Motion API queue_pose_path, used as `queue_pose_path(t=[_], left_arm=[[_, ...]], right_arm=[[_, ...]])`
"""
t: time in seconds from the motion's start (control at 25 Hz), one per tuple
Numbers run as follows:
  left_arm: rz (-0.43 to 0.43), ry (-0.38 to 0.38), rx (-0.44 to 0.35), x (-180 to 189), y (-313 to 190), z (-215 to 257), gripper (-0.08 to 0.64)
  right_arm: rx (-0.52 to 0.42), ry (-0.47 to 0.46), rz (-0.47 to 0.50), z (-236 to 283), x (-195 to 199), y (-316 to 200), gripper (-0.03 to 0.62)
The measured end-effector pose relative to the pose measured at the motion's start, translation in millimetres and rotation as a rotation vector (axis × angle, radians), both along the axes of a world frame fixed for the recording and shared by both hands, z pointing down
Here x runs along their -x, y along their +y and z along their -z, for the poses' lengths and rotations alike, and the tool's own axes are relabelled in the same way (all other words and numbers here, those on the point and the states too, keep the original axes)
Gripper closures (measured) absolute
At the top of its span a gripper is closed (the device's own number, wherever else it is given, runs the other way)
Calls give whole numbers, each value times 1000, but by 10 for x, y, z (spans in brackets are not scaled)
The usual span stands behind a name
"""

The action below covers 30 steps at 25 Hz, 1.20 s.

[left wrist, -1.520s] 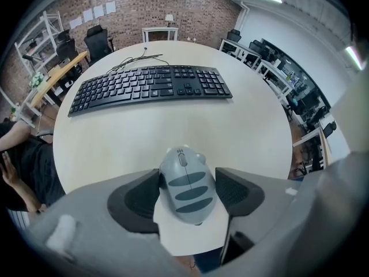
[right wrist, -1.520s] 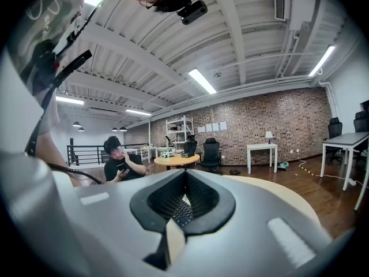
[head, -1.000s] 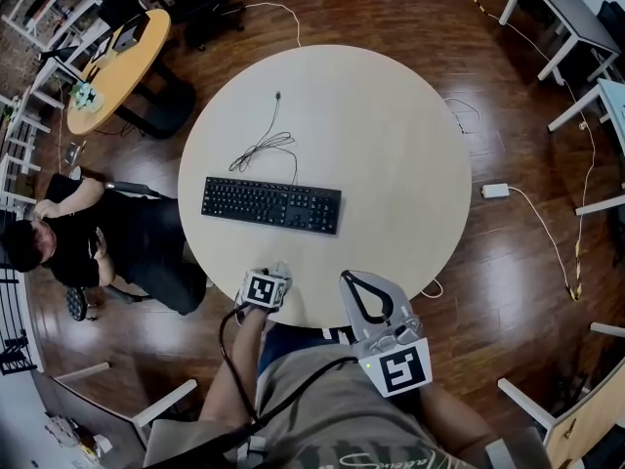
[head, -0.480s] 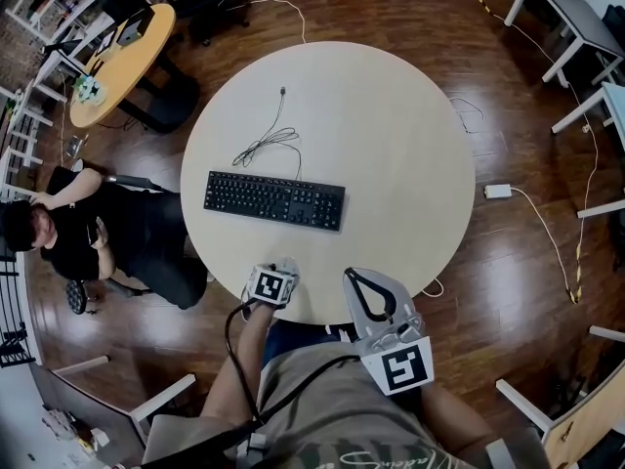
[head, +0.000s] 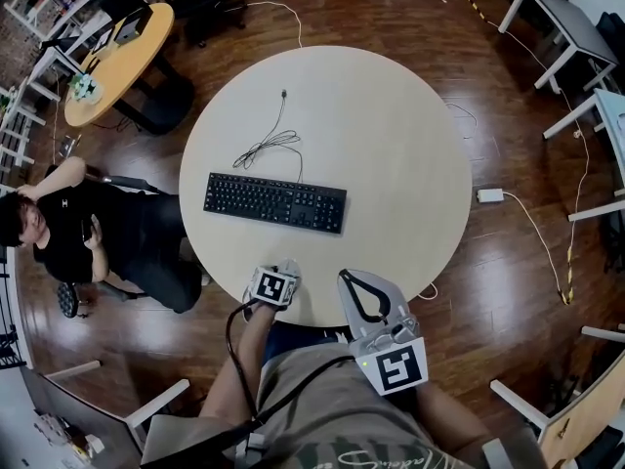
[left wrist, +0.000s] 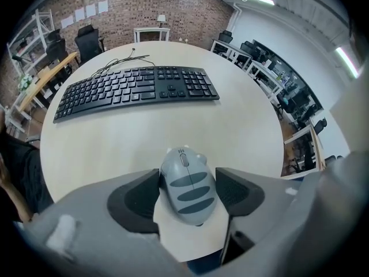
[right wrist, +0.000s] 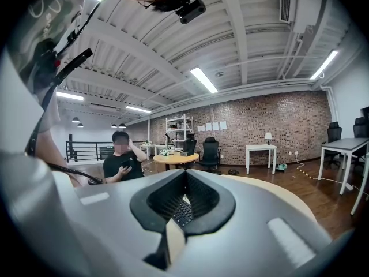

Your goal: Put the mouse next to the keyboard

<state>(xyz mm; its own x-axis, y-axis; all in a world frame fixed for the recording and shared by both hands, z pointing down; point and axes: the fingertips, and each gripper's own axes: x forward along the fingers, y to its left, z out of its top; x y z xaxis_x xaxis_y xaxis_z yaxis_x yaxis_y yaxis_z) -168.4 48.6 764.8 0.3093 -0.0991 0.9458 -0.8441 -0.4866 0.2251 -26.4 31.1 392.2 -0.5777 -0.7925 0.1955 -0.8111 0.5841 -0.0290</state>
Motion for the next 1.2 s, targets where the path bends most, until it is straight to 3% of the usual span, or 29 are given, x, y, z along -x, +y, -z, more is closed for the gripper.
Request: queue_pose_path(t=[0.36, 0.72, 1.0, 1.2], left_arm=[[-83, -3, -7, -31, -29, 5, 238], [-91, 29, -23, -45, -61, -24, 230], [-70, 11, 6, -76, -43, -19, 227], [-2, 29, 4, -123, 48, -42, 225]], right_arm=[[-2, 7, -33, 89, 220, -83, 586], [44, 65, -82, 20, 426, -76, 586], [66, -8, 6, -25, 323, -170, 587], [108, -56, 79, -9, 141, -220, 586]])
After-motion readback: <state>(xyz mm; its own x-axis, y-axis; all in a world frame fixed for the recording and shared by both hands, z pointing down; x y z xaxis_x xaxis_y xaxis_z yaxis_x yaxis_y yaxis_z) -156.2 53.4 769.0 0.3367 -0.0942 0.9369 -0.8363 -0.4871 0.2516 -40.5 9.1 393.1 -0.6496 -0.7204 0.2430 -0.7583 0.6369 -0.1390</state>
